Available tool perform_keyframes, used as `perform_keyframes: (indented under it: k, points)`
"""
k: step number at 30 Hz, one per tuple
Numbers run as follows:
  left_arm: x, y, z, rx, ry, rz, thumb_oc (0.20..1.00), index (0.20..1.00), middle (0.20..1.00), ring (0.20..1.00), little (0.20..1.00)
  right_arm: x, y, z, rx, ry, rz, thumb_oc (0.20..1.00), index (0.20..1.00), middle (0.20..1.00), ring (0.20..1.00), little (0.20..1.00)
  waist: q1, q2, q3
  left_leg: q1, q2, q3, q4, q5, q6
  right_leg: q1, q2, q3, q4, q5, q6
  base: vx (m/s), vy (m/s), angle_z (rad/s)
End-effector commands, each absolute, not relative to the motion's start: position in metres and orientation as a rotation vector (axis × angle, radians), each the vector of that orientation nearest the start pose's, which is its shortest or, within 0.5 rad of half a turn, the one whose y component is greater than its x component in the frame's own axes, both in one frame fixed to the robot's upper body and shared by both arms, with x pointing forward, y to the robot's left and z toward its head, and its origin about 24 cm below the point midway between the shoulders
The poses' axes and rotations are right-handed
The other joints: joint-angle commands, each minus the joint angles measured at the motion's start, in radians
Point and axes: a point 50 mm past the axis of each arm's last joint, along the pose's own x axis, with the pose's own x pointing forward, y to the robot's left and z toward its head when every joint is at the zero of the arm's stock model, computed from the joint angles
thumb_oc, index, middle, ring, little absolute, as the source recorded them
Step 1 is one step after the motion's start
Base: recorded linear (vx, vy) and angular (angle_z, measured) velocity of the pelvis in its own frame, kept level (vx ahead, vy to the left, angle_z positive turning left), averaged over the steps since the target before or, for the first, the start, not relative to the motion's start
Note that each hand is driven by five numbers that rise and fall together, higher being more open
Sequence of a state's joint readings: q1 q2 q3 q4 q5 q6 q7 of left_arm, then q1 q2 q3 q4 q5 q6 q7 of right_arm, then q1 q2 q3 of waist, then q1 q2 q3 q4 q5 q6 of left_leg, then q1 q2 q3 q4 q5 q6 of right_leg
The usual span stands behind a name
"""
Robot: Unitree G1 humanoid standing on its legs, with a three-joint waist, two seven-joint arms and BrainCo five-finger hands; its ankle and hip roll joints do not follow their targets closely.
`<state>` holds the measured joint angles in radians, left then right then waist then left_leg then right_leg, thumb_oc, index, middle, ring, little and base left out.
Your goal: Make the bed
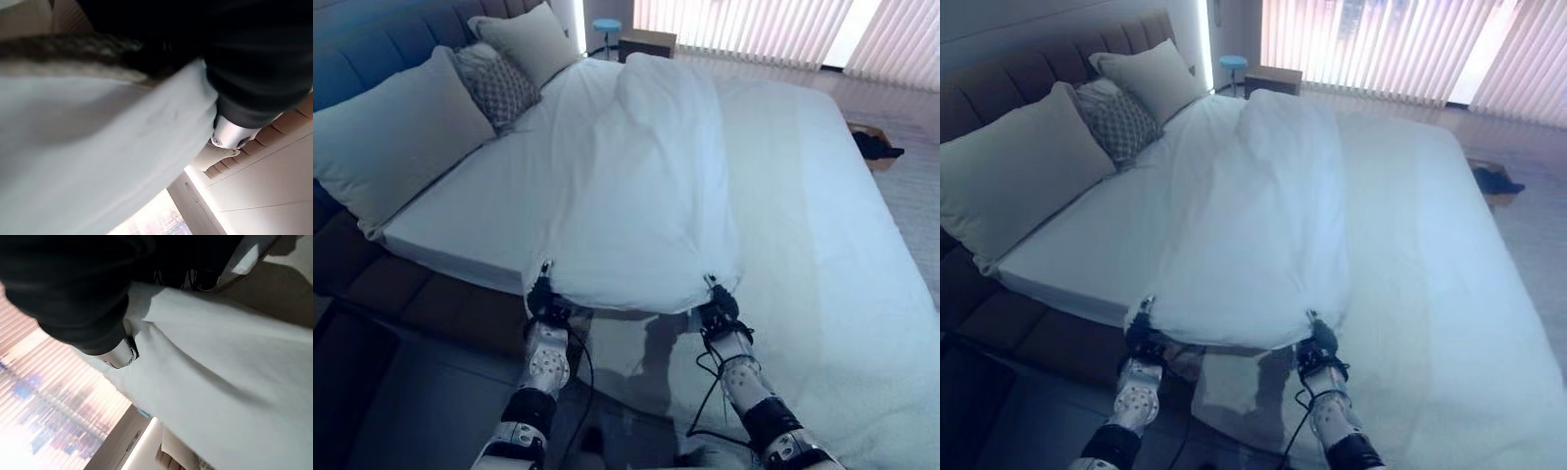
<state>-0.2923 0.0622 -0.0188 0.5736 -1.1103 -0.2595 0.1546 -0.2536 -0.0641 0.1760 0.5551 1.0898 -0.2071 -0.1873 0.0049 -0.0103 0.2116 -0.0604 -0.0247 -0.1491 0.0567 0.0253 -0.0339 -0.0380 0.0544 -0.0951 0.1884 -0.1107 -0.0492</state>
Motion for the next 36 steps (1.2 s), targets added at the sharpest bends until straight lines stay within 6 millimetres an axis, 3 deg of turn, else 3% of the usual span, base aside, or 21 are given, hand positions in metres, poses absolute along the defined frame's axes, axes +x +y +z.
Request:
perform_keyframes:
  k: [1, 4, 7, 8, 10, 13, 16, 17, 19, 20, 21, 23, 24, 26, 27, 29, 30, 31, 33, 34, 36]
  points:
    - [0.296, 0.214, 0.028, -0.898, -0.104, 0.380, 0.200, 0.200, 0.200, 0.200, 0.200, 0.281, -0.188, -0.006, 0.871, 0.112, -0.378, 0.200, 0.200, 0.200, 0.200, 0.200, -0.001, -0.026, -0.024, 0.031, -0.123, 0.063, 0.123, -0.077, -0.056, -0.039, -0.042, -0.024, 0.019, 0.022, 0.091, 0.05, 0.231, 1.18]
    - [0.291, 0.210, 0.023, -0.954, -0.103, 0.397, 0.200, 0.200, 0.200, 0.200, 0.200, 0.281, -0.189, -0.007, 0.857, 0.123, -0.385, 0.200, 0.200, 0.200, 0.200, 0.200, 0.005, -0.016, 0.016, -0.053, -0.118, 0.082, 0.320, -0.012, -0.148, 0.015, -0.065, -0.023, -0.021, 0.008, 0.079, 0.02, 0.212, 0.53]
    - [0.287, 0.213, 0.017, -0.998, -0.086, 0.445, 0.200, 0.200, 0.200, 0.200, 0.200, 0.282, -0.183, -0.009, 0.866, 0.146, -0.387, 0.200, 0.200, 0.200, 0.200, 0.200, 0.020, -0.030, 0.002, -0.054, 0.003, 0.087, 0.255, -0.089, -0.069, 0.031, -0.101, 0.001, -0.029, -0.008, 0.104, 0.07, 0.195, -0.31]
    - [0.287, 0.213, 0.017, -0.998, -0.086, 0.445, 0.200, 0.200, 0.200, 0.200, 0.200, 0.282, -0.183, -0.009, 0.866, 0.146, -0.387, 0.200, 0.200, 0.200, 0.200, 0.200, 0.020, -0.031, 0.002, -0.054, 0.003, 0.087, 0.254, -0.088, -0.069, 0.030, -0.101, 0.001, -0.029, -0.008, 0.104, 0.15, 0.274, -0.61]
    - [0.286, 0.215, 0.017, -1.011, -0.087, 0.477, 0.200, 0.200, 0.200, 0.200, 0.200, 0.284, -0.179, -0.009, 0.852, 0.164, -0.381, 0.200, 0.200, 0.200, 0.200, 0.200, 0.036, -0.037, -0.023, -0.039, 0.103, -0.034, 0.144, -0.037, -0.063, 0.031, -0.134, 0.048, -0.025, -0.020, 0.126, 0.17, 0.407, -0.42]
    - [0.288, 0.217, 0.017, -1.013, -0.082, 0.493, 0.200, 0.200, 0.200, 0.200, 0.200, 0.287, -0.180, -0.007, 0.842, 0.167, -0.383, 0.200, 0.200, 0.200, 0.200, 0.200, 0.036, -0.021, -0.042, -0.029, 0.171, -0.117, 0.049, 0.027, -0.092, 0.034, -0.177, 0.087, -0.011, -0.029, 0.154, 0.12, 0.492, 0.00]
    - [0.291, 0.214, 0.017, -0.988, -0.065, 0.464, 0.200, 0.200, 0.200, 0.200, 0.200, 0.288, -0.183, -0.005, 0.801, 0.173, -0.372, 0.200, 0.200, 0.200, 0.200, 0.200, 0.032, -0.017, -0.061, -0.002, 0.135, -0.095, 0.023, -0.015, -0.098, 0.049, -0.268, 0.086, -0.014, 0.010, 0.208, 0.10, 0.653, -0.08]
    - [0.293, 0.212, 0.020, -0.974, -0.067, 0.444, 0.200, 0.200, 0.200, 0.200, 0.200, 0.287, -0.183, -0.006, 0.797, 0.175, -0.371, 0.200, 0.200, 0.200, 0.200, 0.200, 0.033, -0.028, -0.058, -0.009, 0.100, -0.087, 0.054, -0.048, -0.075, 0.035, -0.306, 0.091, 0.000, 0.054, 0.220, 0.05, 0.565, -0.11]
    - [0.295, 0.214, 0.023, -0.950, -0.080, 0.435, 0.200, 0.200, 0.200, 0.200, 0.200, 0.288, -0.174, -0.005, 0.810, 0.177, -0.356, 0.200, 0.200, 0.200, 0.200, 0.200, 0.045, -0.046, -0.045, -0.011, 0.061, -0.035, 0.078, -0.083, -0.049, 0.004, -0.351, 0.068, 0.009, 0.136, 0.215, 0.00, 0.459, -0.02]
    - [0.295, 0.214, 0.023, -0.950, -0.080, 0.435, 0.200, 0.200, 0.200, 0.200, 0.200, 0.288, -0.174, -0.005, 0.810, 0.177, -0.356, 0.200, 0.200, 0.200, 0.200, 0.200, 0.046, -0.046, -0.045, -0.012, 0.061, -0.034, 0.078, -0.084, -0.049, 0.003, -0.351, 0.069, 0.010, 0.136, 0.215, -0.07, 0.493, -0.11]
    - [0.294, 0.221, 0.025, -0.924, -0.085, 0.451, 0.200, 0.200, 0.200, 0.200, 0.200, 0.294, -0.159, -0.001, 0.820, 0.182, -0.314, 0.200, 0.200, 0.200, 0.200, 0.200, 0.076, -0.038, -0.035, -0.010, 0.053, 0.023, 0.068, -0.085, -0.033, -0.026, -0.370, -0.029, 0.035, 0.156, 0.194, -0.06, 0.461, -0.25]
    - [0.293, 0.223, 0.025, -0.922, -0.092, 0.459, 0.200, 0.200, 0.200, 0.200, 0.200, 0.296, -0.153, -0.001, 0.829, 0.188, -0.297, 0.200, 0.200, 0.200, 0.200, 0.200, 0.081, -0.031, -0.035, -0.003, 0.052, 0.036, 0.052, -0.078, -0.028, -0.031, -0.348, -0.050, 0.062, 0.131, 0.185, -0.02, 0.410, -0.31]
    - [0.292, 0.225, 0.027, -0.921, -0.105, 0.455, 0.200, 0.200, 0.200, 0.200, 0.200, 0.298, -0.145, 0.001, 0.840, 0.186, -0.257, 0.200, 0.200, 0.200, 0.200, 0.200, 0.086, -0.027, -0.036, 0.012, 0.032, 0.047, 0.020, -0.065, -0.017, -0.022, -0.296, -0.067, 0.075, 0.090, 0.175, 0.02, 0.324, -0.24]
    - [0.292, 0.226, 0.026, -0.932, -0.107, 0.462, 0.200, 0.200, 0.200, 0.200, 0.200, 0.300, -0.141, 0.004, 0.840, 0.180, -0.233, 0.200, 0.200, 0.200, 0.200, 0.200, 0.093, -0.026, -0.036, 0.019, 0.023, 0.058, 0.006, -0.060, -0.013, -0.015, -0.279, -0.111, 0.086, 0.067, 0.167, 0.01, 0.293, -0.06]
    - [0.292, 0.225, 0.028, -0.937, -0.115, 0.461, 0.200, 0.200, 0.200, 0.200, 0.200, 0.302, -0.134, 0.010, 0.838, 0.161, -0.184, 0.200, 0.200, 0.200, 0.200, 0.200, 0.106, -0.027, -0.034, 0.030, -0.002, 0.068, -0.010, -0.050, -0.011, -0.005, -0.227, -0.161, 0.099, 0.020, 0.151, 0.02, 0.211, 0.04]
    - [0.291, 0.226, 0.027, -0.945, -0.114, 0.467, 0.200, 0.200, 0.200, 0.200, 0.200, 0.303, -0.133, 0.012, 0.837, 0.152, -0.171, 0.200, 0.200, 0.200, 0.200, 0.200, 0.107, -0.029, -0.033, 0.038, -0.012, 0.072, -0.016, -0.046, -0.013, -0.006, -0.201, -0.165, 0.096, 0.006, 0.146, 0.03, 0.181, -0.09]
    - [0.289, 0.225, 0.027, -0.961, -0.124, 0.469, 0.200, 0.200, 0.200, 0.200, 0.200, 0.304, -0.133, 0.022, 0.830, 0.107, -0.137, 0.200, 0.200, 0.200, 0.200, 0.200, 0.104, -0.034, -0.033, 0.053, -0.035, 0.073, -0.025, -0.039, -0.016, -0.001, -0.147, -0.155, 0.055, -0.005, 0.131, 0.04, 0.125, -0.15]
    - [0.287, 0.227, 0.026, -0.972, -0.128, 0.483, 0.200, 0.200, 0.200, 0.200, 0.200, 0.304, -0.133, 0.026, 0.823, 0.083, -0.122, 0.200, 0.200, 0.200, 0.200, 0.200, 0.103, -0.039, -0.035, 0.054, -0.043, 0.073, -0.027, -0.038, -0.014, 0.001, -0.129, -0.144, 0.028, -0.008, 0.122, 0.07, 0.154, -0.06]
    - [0.284, 0.225, 0.024, -0.980, -0.128, 0.482, 0.200, 0.200, 0.200, 0.200, 0.200, 0.301, -0.132, 0.034, 0.833, 0.042, -0.098, 0.200, 0.200, 0.200, 0.200, 0.200, 0.092, -0.033, -0.035, 0.069, -0.041, 0.078, -0.041, -0.036, -0.007, 0.006, -0.131, -0.127, 0.015, -0.002, 0.121, 0.05, 0.088, 0.06]
    - [0.281, 0.226, 0.021, -0.990, -0.127, 0.498, 0.200, 0.200, 0.200, 0.200, 0.200, 0.298, -0.135, 0.035, 0.839, 0.021, -0.099, 0.200, 0.200, 0.200, 0.200, 0.200, 0.080, -0.032, -0.030, 0.079, -0.045, 0.077, -0.047, -0.037, 0.001, 0.002, -0.108, -0.083, 0.018, -0.005, 0.115, 0.04, 0.069, 0.05]
    - [0.274, 0.228, 0.014, -1.019, -0.124, 0.527, 0.200, 0.200, 0.200, 0.200, 0.200, 0.289, -0.134, 0.036, 0.859, -0.002, -0.077, 0.200, 0.200, 0.200, 0.200, 0.200, 0.078, -0.031, -0.033, 0.081, -0.043, 0.097, -0.069, -0.034, 0.008, 0.013, -0.117, -0.101, -0.027, 0.019, 0.122, 0.03, 0.028, -0.02]
